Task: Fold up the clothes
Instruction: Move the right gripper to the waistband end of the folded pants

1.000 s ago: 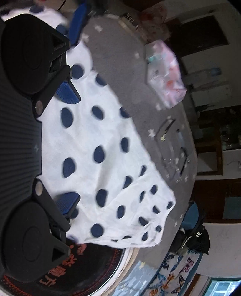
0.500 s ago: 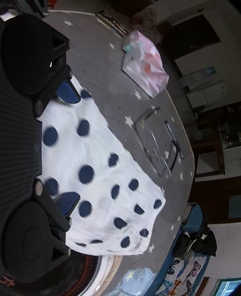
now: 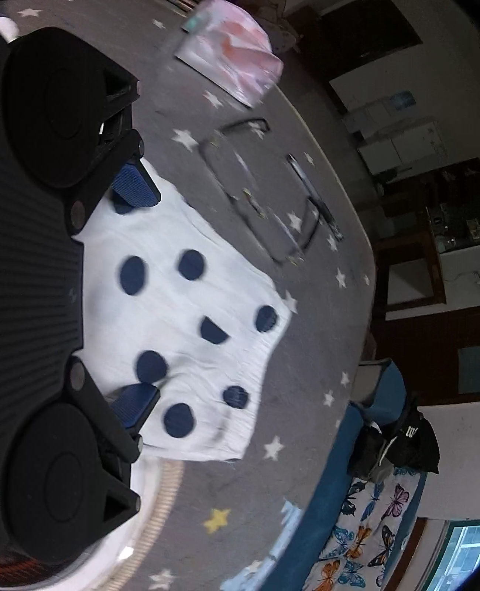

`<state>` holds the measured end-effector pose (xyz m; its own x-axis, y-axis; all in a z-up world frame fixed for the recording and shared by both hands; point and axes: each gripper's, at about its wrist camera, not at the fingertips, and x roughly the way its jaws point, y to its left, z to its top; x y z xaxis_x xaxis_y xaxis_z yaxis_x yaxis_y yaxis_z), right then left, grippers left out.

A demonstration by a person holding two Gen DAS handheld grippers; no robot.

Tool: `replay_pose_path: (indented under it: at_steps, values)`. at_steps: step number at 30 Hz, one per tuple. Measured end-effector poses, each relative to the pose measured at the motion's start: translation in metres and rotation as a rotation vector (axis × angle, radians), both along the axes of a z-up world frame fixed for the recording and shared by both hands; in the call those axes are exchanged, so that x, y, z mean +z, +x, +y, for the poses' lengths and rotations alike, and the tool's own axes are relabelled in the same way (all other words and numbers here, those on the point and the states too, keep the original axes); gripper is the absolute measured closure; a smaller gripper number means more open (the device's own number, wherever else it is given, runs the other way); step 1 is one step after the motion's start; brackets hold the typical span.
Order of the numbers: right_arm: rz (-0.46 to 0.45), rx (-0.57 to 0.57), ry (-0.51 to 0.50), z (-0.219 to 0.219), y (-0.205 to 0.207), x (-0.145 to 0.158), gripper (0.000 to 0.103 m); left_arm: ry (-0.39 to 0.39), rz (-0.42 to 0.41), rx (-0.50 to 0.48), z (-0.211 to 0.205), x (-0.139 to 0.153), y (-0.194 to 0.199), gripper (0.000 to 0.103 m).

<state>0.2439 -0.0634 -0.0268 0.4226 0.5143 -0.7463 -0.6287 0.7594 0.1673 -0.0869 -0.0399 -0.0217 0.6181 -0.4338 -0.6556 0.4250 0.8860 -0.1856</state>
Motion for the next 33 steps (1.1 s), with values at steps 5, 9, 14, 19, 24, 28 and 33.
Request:
replay_pose_path:
  at_steps: [5,9,14,19,24,28,33]
  values:
    - [-0.048,-0.045,-0.051,0.014,0.019,0.001,0.0,0.004,-0.003,-0.004,-0.001,-0.001,0.0,0.0]
    - [-0.076,-0.051,-0.078,0.02,0.022,0.004,0.0,-0.003,0.002,-0.001,0.0,0.0,0.001,0.0]
    - [-0.116,-0.022,-0.141,0.027,0.019,0.003,0.009,-0.006,0.0,-0.004,0.0,0.0,0.0,0.0]
    - [-0.091,-0.067,-0.125,0.032,0.038,-0.005,0.011,-0.008,-0.002,-0.004,0.0,-0.001,0.0,0.0]
    - [-0.089,-0.11,-0.101,0.033,0.052,-0.007,0.011,-0.004,-0.008,-0.003,-0.002,-0.002,-0.001,0.0]
    - [-0.057,-0.1,-0.065,0.026,0.053,-0.001,0.011,-0.008,-0.009,0.001,-0.002,-0.003,-0.001,0.0]
    - [-0.119,-0.073,-0.055,0.021,0.035,0.015,0.011,-0.01,-0.011,-0.001,-0.001,-0.003,0.0,0.0]
